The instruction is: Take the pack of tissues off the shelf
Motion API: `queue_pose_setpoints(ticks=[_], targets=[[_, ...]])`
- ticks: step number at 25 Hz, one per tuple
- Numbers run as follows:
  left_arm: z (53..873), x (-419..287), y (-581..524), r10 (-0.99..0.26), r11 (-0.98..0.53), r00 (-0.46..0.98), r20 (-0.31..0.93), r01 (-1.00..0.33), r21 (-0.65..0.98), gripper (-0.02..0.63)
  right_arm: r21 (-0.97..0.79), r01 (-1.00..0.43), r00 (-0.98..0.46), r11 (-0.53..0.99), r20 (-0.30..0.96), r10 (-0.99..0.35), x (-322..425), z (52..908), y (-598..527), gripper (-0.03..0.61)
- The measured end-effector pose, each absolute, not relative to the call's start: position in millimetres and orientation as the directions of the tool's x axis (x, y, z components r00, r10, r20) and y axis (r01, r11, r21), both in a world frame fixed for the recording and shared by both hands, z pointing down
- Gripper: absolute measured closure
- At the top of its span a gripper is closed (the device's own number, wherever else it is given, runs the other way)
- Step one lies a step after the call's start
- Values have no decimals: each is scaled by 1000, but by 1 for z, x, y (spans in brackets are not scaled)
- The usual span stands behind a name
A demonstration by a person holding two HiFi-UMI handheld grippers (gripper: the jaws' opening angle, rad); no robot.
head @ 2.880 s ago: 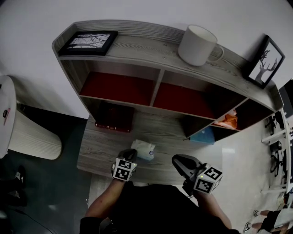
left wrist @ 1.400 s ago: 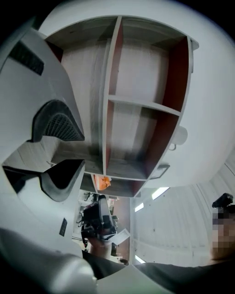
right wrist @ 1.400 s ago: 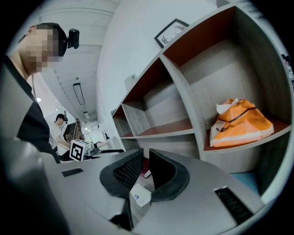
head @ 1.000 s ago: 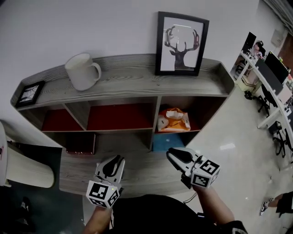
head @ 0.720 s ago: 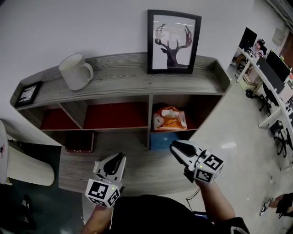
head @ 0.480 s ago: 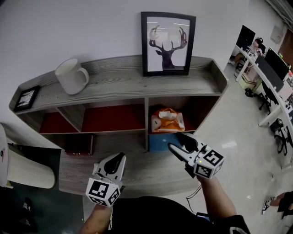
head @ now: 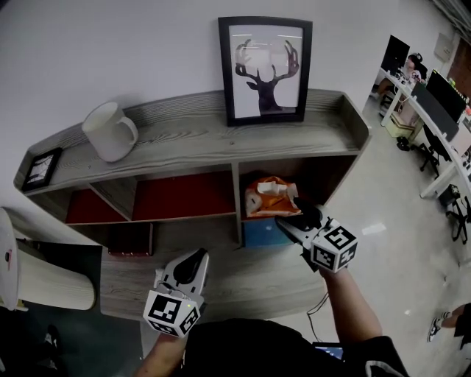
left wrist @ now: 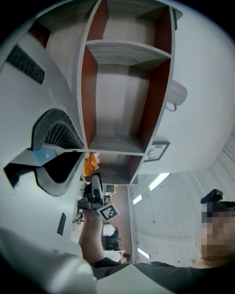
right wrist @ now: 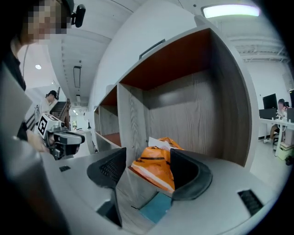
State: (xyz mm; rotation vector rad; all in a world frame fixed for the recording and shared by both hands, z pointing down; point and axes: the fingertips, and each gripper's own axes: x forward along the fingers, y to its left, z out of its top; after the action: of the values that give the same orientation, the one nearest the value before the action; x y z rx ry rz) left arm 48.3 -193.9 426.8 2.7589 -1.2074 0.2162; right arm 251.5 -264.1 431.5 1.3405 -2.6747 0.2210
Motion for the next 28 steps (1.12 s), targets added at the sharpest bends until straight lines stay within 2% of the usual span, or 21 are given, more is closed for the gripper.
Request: queue_pose_setpoints(ticks=[8,16,28], targets=[[451,31,-187,-723,-648,652,230,-755,104,583,-12,-858,-495,513,278,-823,266,467,-292,338],[457,28,-180,-722,-643,650,237,-757,117,583,28,-877,-449,480,310,-838,264,476,-292,524],[456,27,-160,-741,-622,635,218,-772,134,583,27,-882,-448,470,254,-857,271,453,-263,551]])
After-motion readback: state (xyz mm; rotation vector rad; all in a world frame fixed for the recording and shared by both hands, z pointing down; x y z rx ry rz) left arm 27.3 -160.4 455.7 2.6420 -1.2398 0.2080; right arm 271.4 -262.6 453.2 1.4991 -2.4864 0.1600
